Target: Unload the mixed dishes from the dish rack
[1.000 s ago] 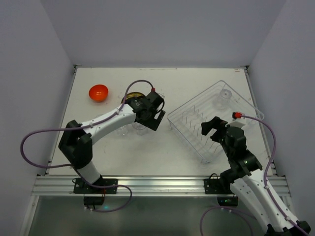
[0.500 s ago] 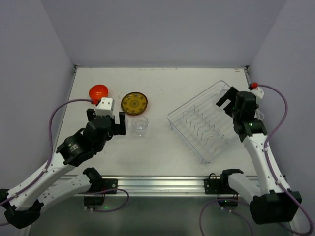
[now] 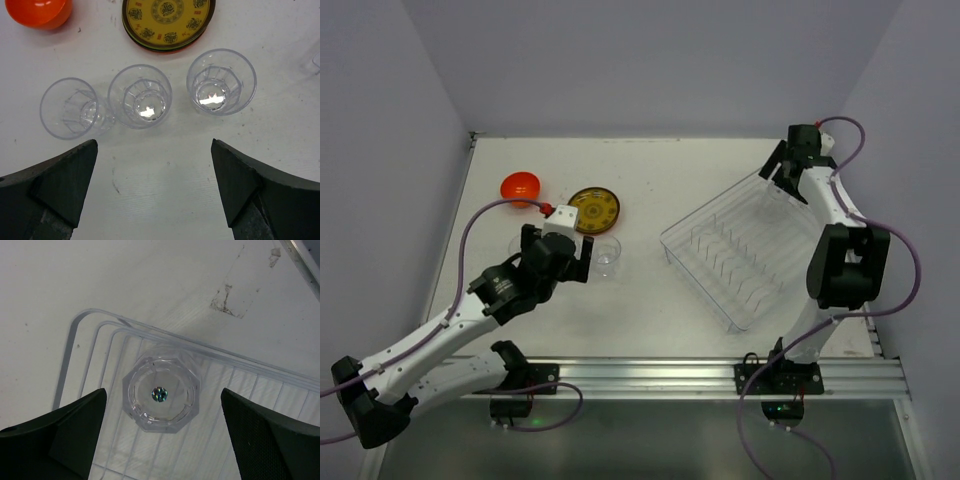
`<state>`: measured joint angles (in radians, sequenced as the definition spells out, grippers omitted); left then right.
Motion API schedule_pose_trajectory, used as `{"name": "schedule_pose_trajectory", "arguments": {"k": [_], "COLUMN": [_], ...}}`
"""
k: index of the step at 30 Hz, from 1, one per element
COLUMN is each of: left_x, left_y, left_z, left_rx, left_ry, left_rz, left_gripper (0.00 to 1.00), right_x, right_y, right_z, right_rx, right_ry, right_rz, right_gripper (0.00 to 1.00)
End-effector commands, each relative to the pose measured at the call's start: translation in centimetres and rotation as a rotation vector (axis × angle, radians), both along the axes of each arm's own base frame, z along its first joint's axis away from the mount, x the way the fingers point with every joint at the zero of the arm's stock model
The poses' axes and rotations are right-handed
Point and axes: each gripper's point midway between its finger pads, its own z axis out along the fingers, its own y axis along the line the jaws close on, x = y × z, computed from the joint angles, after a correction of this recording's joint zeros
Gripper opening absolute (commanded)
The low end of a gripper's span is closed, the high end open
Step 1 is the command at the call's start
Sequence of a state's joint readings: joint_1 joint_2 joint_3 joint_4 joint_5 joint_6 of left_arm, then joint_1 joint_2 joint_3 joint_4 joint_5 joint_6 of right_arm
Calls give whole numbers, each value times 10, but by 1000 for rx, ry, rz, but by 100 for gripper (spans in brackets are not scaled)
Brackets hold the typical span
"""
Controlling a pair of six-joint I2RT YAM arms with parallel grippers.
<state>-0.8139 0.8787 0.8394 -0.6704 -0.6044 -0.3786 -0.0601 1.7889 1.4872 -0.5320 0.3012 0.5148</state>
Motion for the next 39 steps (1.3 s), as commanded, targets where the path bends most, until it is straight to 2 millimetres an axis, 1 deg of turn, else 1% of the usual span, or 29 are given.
{"name": "schedule_pose_trajectory", "arguments": {"k": [1,5,8,12,13,14,15,16,17,18,19,20,21,22,24,25,26,27,28,29,30,31,32,33,34,35,36,37,39], "left_x": [3,2,1,2,2,2,2,2,2,3,2,2,2,-1,-4,-12,-16,-16,-34,-43,-53,-71,-76,-87,-89,-92,-103,-101,-110], "left_y": [-12,-14,-14,-15,-15,-15,-15,-16,-17,-18,-20,-22,-27,-35,-50,-63,-74,-94,-114,-129,-141,-154,-163,-164,-182,-190,-201,-212,-221], "left_z": [13,13,15,15,14,14,14,14,16,21,26,31,42,48,72,80,87,116,110,120,171,172,165,193,184,197,200,196,206], "left_rx": [-49,-63,-72,-71,-68,-68,-66,-71,-77,-91,-110,-132,-176,-221,-360,-439,-507,-648,-733,-822,-1029,-1096,-1146,-1239,-1234,-1241,-1233,-1223,-1247], "left_ry": [-26,-30,-39,-38,-35,-35,-33,-35,-38,-45,-51,-58,-73,-68,-102,-101,-109,-185,-153,-171,-314,-291,-281,-350,-298,-311,-312,-302,-316], "left_rz": [-40,-64,-69,-71,-71,-71,-69,-69,-71,-70,-76,-80,-85,-116,-148,-212,-260,-329,-462,-549,-662,-785,-835,-910,-945,-971,-1016,-1012,-1041], "left_gripper": [100,100,100,100,100,100,100,100,100,100,100,100,100,100,100,100,100,100,100,100,100,100,100,100,100,100,100,100,100], "right_x": [17,15,7,2,1,-1,-3,-4,-6,-10,-14,-17,-21,-33,-44,-65,-76,-83,-112,-128,-152,-173,-197,-214,-228,-243,-250,-258,-270], "right_y": [4,6,2,1,1,1,1,3,5,6,8,11,13,19,38,51,81,100,122,144,177,198,208,219,232,236,240,246,247], "right_z": [-9,-36,-46,-49,-46,-43,-30,-22,-13,8,20,31,44,70,99,119,130,151,152,159,155,168,184,193,185,192,189,190,190], "right_rx": [21,40,24,23,24,25,24,29,35,36,39,48,56,65,124,164,276,334,449,549,684,828,857,880,933,929,936,959,978], "right_ry": [47,110,136,148,140,133,96,73,51,1,-25,-52,-84,-149,-245,-317,-364,-464,-516,-567,-629,-663,-735,-779,-751,-781,-787,-784,-802], "right_rz": [54,59,33,24,11,6,7,15,21,26,30,43,53,67,140,177,305,394,450,541,741,792,873,955,982,1022,1043,1065,1096], "right_gripper": [93,87,85,64,48,42,37,23,20,17,17,12,9,8,3,2,1,0,0,0,0,0,0,0,0,0,0,0,0]}}
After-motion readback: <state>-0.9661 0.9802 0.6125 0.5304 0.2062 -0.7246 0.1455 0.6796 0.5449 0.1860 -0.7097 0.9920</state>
